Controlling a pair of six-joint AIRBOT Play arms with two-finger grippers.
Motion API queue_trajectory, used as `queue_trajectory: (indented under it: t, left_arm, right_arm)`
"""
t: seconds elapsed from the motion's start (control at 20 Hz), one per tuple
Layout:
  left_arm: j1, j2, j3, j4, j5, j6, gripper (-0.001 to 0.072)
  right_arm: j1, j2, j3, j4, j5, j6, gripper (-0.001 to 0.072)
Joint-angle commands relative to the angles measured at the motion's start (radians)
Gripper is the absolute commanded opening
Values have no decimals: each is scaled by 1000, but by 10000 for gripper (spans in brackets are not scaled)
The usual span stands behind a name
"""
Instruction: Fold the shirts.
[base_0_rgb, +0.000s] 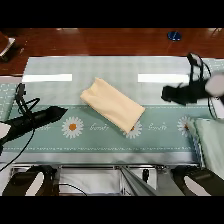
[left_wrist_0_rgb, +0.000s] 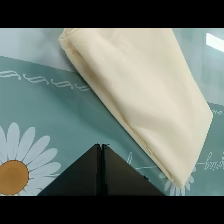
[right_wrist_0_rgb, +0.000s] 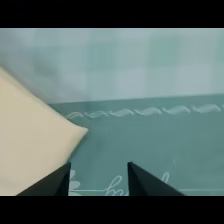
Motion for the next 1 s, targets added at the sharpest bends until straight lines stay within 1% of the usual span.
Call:
queue_trajectory:
  t: [0.0, 0.05, 0.1, 0.2, 0.25, 0.35, 0.4, 0.45, 0.7, 0.8, 0.85, 0.9, 0.95]
  left_arm:
    - [0, 1, 0, 0, 12, 0, 21]
    - [0, 1, 0, -1, 12, -1, 21]
    - [0, 1, 0, -2, 13, -2, 21]
    - [0, 1, 0, -20, 11, -3, 21]
    - [0, 1, 0, -23, 13, -2, 21]
    - [0, 1, 0, -23, 12, -2, 21]
    - [0, 1, 0, -23, 12, -2, 21]
    - [0, 1, 0, -23, 13, -2, 21]
    - [0, 1, 0, -30, 35, -3, 21]
    - [0, 1, 0, -31, 36, -3, 21]
    - [0, 1, 0, -31, 39, -3, 21]
    - [0, 1, 0, -31, 39, -3, 21]
    - [0, 1, 0, -31, 39, -3, 20]
  right_arm:
    - [-16, 250, -458, 220, -362, 246, 411]
    - [-2, 241, -524, 414, -468, 144, 411]
    - [12, 211, -553, 529, -499, 57, 411]
    - [11, 114, -547, 608, -467, -50, 411]
    - [11, 64, -544, 669, -465, -105, 411]
    - [12, -41, -523, 823, -447, -257, 411]
    - [12, -90, -500, 879, -424, -324, 411]
    - [12, -141, -467, 914, -399, -371, 411]
    - [37, -378, -306, 916, -309, -402, 411]
    - [78, -437, -248, 917, -307, -407, 397]
    - [98, -459, -212, 916, -304, -420, 321]
    - [115, -470, -176, 916, -303, -454, 170]
    - [129, -471, -138, 917, -303, -509, 26]
